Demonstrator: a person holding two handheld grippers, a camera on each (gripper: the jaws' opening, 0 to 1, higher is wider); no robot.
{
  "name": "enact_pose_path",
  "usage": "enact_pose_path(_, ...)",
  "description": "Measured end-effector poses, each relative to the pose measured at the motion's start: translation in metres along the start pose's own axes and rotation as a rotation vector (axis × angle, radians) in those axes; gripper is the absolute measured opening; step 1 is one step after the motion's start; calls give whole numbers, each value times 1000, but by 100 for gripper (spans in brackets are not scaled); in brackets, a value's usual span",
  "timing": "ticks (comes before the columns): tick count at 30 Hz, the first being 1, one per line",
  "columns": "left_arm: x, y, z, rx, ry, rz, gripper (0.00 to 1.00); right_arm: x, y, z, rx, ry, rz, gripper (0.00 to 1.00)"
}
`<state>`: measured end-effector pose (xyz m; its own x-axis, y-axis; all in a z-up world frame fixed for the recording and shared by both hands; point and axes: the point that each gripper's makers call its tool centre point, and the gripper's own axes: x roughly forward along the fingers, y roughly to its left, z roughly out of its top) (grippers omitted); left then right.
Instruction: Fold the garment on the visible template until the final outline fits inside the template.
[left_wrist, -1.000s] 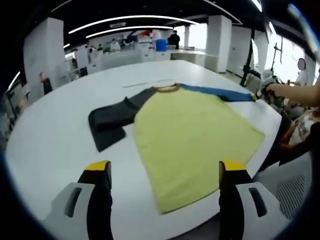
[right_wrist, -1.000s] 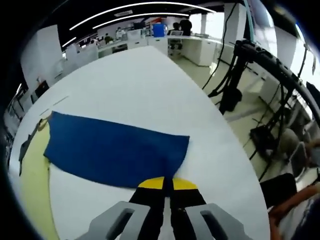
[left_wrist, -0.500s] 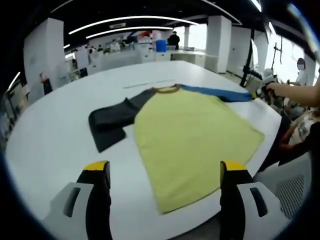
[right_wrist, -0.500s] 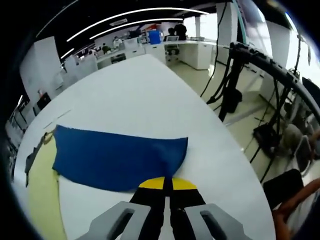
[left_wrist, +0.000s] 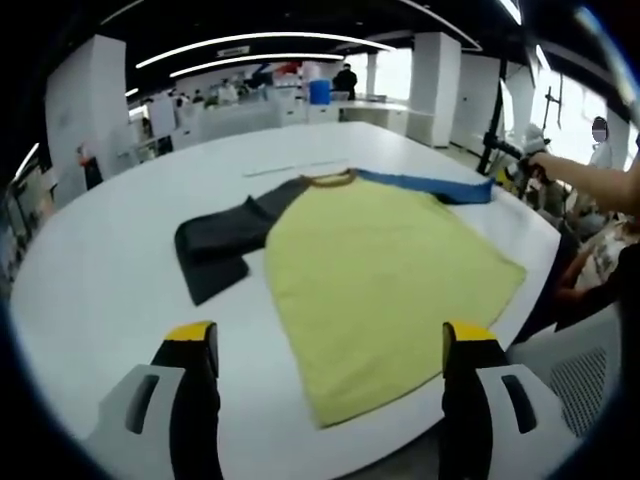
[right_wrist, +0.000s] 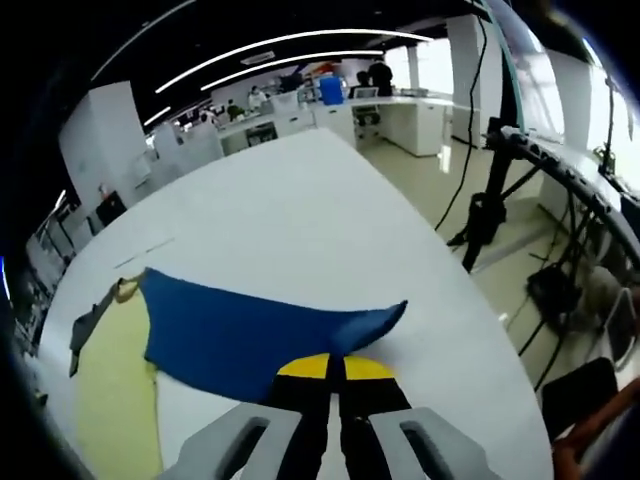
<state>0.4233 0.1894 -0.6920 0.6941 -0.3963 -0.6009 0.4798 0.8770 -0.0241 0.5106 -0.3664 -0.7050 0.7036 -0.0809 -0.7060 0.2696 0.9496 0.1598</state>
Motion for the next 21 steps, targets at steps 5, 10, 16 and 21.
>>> enact_pose_path(5, 0, -2, 0, 5, -1, -4, 90, 3, 16, 5, -22, 6, 45, 0)
enact_pose_path(10, -1, -2, 0, 4, -7, 0, 89, 5, 31, 8, -32, 1, 88, 0)
enact_pose_path(16, -1, -1, 1, 3, -14, 1, 89, 6, 54, 11, -50, -8, 139, 0)
enact_pose_path(21, -2, -2, 1, 1, -18, 1, 89, 7, 70, 15, -64, -14, 171, 0)
